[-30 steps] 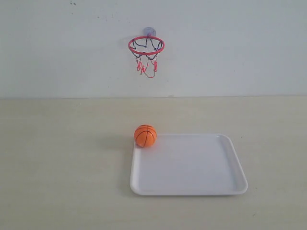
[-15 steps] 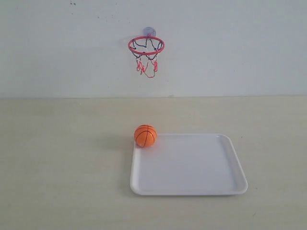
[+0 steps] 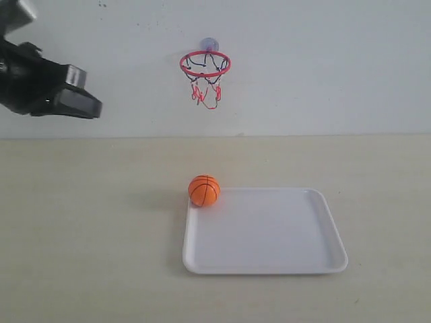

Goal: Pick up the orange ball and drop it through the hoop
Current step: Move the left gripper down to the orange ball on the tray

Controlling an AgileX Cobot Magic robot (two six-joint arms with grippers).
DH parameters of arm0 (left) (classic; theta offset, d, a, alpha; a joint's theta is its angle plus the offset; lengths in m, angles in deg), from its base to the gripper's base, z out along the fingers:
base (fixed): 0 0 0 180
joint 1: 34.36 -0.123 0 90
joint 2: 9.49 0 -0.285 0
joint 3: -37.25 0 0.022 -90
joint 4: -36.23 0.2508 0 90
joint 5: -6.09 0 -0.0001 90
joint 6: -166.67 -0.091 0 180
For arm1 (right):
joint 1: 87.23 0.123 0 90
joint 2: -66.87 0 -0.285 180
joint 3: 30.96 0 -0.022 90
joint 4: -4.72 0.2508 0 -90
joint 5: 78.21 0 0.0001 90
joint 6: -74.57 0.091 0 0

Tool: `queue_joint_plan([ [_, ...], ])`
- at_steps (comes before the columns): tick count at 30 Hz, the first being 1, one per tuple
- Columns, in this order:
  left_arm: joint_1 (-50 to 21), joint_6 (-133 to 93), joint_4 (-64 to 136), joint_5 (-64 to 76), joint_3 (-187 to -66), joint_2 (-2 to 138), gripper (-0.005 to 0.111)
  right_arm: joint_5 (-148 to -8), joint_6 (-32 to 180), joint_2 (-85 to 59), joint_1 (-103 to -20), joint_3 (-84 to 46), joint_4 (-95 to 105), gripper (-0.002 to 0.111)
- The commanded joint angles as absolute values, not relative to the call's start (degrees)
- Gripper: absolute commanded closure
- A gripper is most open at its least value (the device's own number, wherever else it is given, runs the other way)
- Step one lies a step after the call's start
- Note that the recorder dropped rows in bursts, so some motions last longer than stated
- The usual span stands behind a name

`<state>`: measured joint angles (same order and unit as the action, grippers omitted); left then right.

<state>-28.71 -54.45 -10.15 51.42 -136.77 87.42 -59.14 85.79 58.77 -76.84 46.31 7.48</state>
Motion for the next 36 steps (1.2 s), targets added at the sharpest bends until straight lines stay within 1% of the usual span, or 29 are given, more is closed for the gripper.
queue_joint_plan([
  [1, -26.75, -57.6, -11.07, 58.36, -146.77, 99.78, 0.082, -59.62, 85.99, 59.09, -76.91, 46.25, 6.93, 0.108],
  [4, -23.2, -57.6, -3.48, 59.74, -152.13, 105.55, 0.054, -59.62, 85.99, 59.09, -76.91, 46.25, 6.93, 0.108],
  [6, -20.42, -57.49, 1.92, 59.56, -155.29, 108.33, 0.033, -59.62, 85.99, 59.09, -76.91, 46.25, 6.93, 0.108],
  [8, -18.15, -56.01, 5.28, 58.83, -157.91, 110.58, 0.025, -59.62, 85.99, 59.09, -76.91, 46.25, 6.93, 0.108],
  [9, -16.25, -54.86, 7.29, 57.64, -160.71, 112.8, 0.025, -59.62, 85.99, 59.09, -76.91, 46.25, 6.93, 0.108],
  [13, -12.57, -52.28, 9.09, 56.64, -166.72, 119.02, 0.025, -59.62, 85.99, 59.09, -76.91, 46.25, 6.93, 0.108],
  [19, -8.57, -50.23, 16.39, 52.87, -171.82, 126.13, 0.025, -59.74, 85.99, 59.09, -76.91, 46.25, 7.04, 0.108],
  [24, -7.88, -48.93, 16.68, 47.53, -171.94, 127.81, 0.025, -59.74, 85.99, 59.09, -76.91, 46.25, 7.04, 0.108],
  [36, -7.88, -47.01, 17.58, 46.65, -172.96, 132.13, 0.025, -59.74, 85.99, 59.09, -76.91, 46.25, 7.04, 0.108],
])
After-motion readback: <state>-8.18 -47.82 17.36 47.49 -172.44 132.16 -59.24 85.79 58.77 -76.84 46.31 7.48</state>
